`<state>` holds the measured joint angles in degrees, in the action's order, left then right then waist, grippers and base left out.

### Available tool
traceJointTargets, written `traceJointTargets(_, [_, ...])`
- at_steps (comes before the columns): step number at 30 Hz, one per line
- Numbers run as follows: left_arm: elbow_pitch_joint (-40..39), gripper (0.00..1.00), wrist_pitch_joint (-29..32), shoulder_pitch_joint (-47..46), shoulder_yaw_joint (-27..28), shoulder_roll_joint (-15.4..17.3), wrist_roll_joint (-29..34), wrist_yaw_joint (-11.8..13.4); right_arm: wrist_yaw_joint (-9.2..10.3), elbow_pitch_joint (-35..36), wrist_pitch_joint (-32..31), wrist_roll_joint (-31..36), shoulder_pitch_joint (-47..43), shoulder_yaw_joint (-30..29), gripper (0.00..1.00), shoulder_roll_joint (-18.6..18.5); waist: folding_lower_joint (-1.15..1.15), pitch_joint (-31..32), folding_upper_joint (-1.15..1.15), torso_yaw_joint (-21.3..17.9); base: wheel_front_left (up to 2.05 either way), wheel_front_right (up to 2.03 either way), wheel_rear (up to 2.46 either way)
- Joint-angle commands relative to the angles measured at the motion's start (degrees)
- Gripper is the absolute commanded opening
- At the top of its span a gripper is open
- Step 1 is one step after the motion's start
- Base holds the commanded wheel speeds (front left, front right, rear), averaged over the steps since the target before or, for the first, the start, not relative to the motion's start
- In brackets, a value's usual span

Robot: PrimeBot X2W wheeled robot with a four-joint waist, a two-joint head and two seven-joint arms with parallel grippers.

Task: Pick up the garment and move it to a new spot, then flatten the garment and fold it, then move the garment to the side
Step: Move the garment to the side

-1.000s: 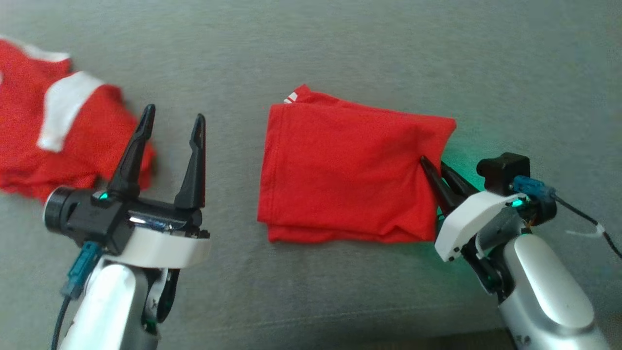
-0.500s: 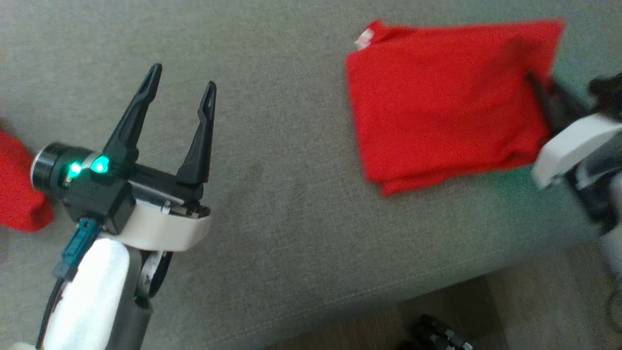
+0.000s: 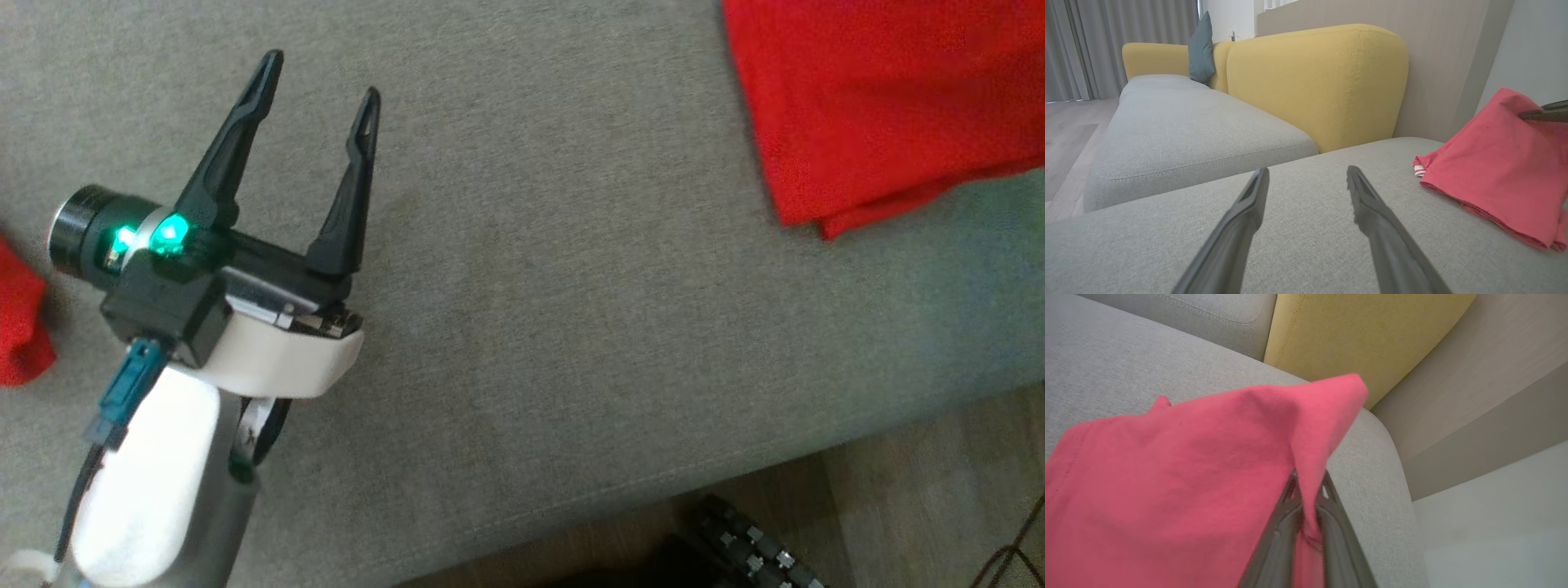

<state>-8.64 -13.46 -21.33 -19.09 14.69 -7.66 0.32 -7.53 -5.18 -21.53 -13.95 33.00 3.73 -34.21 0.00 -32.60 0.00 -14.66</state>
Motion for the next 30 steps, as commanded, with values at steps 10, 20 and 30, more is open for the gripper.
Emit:
traceJointTargets(10, [0.2, 1.0, -1.2, -4.4, 1.2, -0.7, -1.0, -0.9, 0.04, -4.2, -1.3, 7.4, 3.1, -7.4, 0.4, 0.2, 0.0, -4.0, 0.0, 3.4, 0.0, 0.0, 0.0])
traceJointTargets(20, [1.5, 1.0, -1.5, -4.1, 2.4, -1.3, -1.5, -0.7, 0.04, -5.7, 3.9, 12.2, -0.3, -16.2, 1.0, 5.6, 0.0, -2.9, 0.0, 4.0, 0.0, 0.0, 0.0])
traceJointTargets(30, [2.5, 1.0, -1.5, 1.0, 4.7, -2.5, -2.0, 0.4, 0.04, 2.8, 18.3, 12.7, -8.6, -17.5, 1.0, 18.5, 0.0, 4.8, 0.0, 5.5, 0.0, 0.0, 0.0])
